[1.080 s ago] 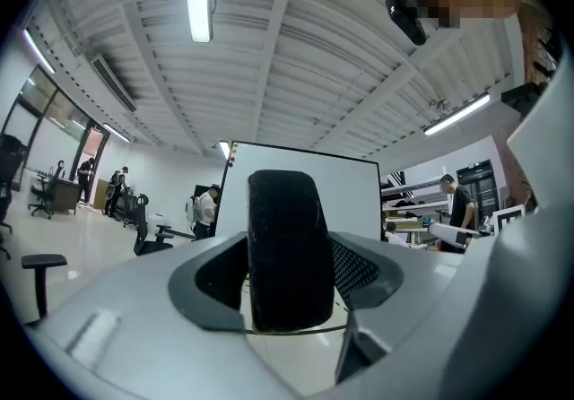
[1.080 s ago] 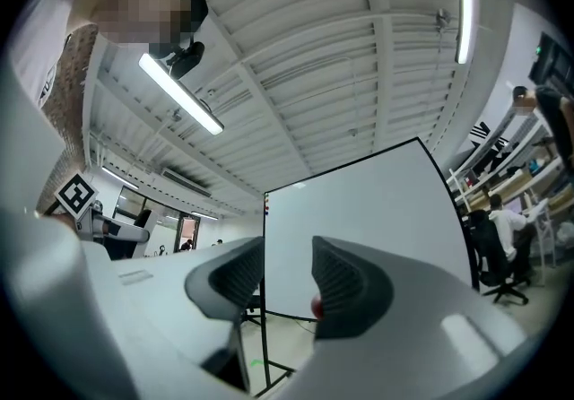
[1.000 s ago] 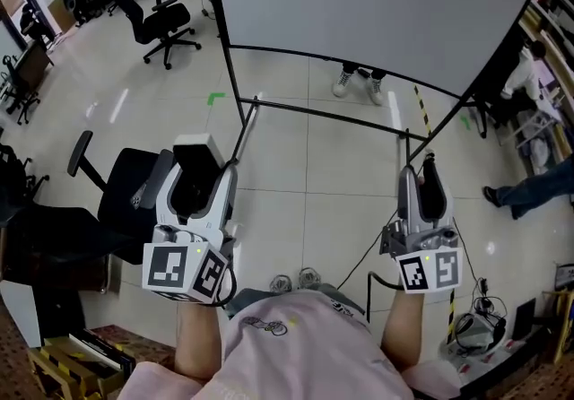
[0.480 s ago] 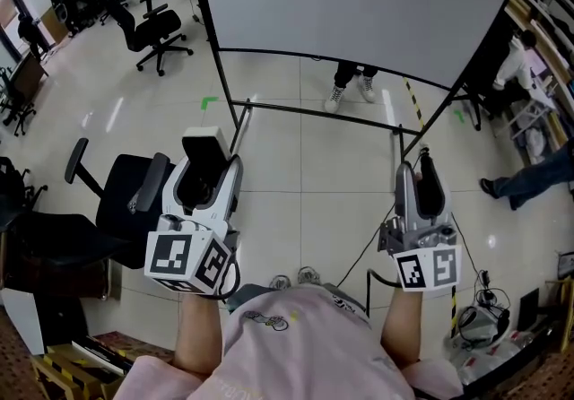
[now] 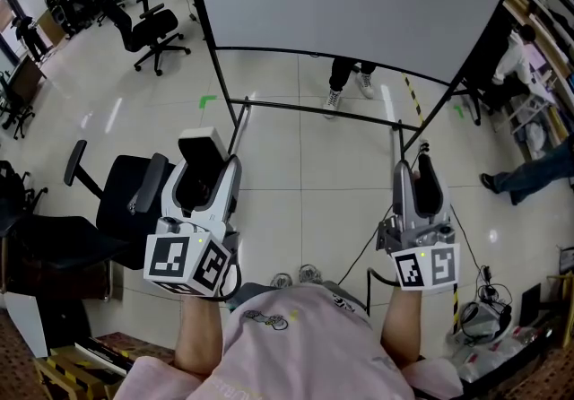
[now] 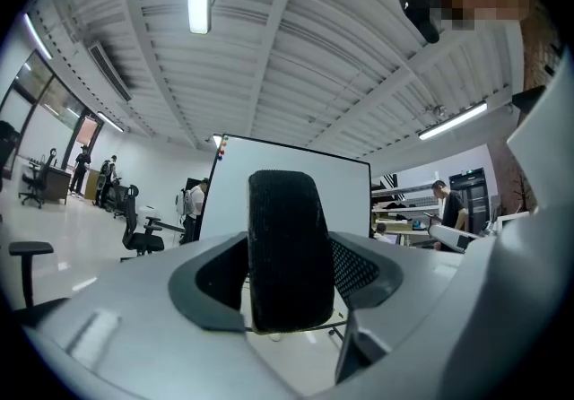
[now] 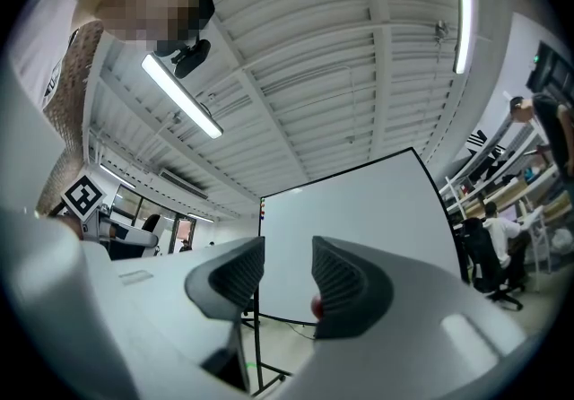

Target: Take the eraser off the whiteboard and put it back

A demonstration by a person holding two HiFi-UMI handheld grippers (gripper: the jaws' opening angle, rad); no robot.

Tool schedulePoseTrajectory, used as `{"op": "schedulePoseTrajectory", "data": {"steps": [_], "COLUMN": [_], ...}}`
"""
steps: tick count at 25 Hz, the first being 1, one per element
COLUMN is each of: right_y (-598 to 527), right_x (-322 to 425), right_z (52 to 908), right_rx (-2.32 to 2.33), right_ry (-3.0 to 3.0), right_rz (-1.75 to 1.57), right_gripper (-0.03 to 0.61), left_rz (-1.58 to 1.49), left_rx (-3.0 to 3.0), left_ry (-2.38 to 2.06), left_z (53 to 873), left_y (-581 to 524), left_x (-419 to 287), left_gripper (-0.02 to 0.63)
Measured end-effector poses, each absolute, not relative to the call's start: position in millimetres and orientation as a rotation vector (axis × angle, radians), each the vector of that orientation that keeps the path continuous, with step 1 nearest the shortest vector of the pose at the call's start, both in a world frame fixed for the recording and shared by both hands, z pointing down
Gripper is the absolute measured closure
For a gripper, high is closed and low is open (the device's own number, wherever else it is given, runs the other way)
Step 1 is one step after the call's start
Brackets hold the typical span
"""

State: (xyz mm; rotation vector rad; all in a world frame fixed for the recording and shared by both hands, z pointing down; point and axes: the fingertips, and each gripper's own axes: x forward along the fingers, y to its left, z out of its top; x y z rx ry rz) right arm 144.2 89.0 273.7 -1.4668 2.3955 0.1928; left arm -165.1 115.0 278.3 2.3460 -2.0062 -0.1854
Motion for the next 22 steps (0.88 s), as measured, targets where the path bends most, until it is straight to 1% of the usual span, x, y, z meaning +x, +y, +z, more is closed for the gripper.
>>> {"op": "schedulePoseTrajectory", "data": {"steps": [10, 17, 22], "right_y": [61, 47, 25], "right_x": [121, 99, 100], "right_z": [273, 283, 288], "right_rx": [-1.466, -1.519, -1.549], "right_ry": [2.392, 2.411, 2.420], "right_rz": [0.201, 0.224, 0.222], "right_gripper": [0.410, 0.411, 0.411], "left_rz": [-0.179, -0.157, -0.168], "left_rx": [2.340, 2.349, 2.348], "left_ry": [-1.985, -1.906, -1.867], "left_z": [279, 298, 301], "left_y": [94, 64, 37], "left_x": [-186, -205, -201], "left_gripper": [0.339, 0.339, 0.339]}}
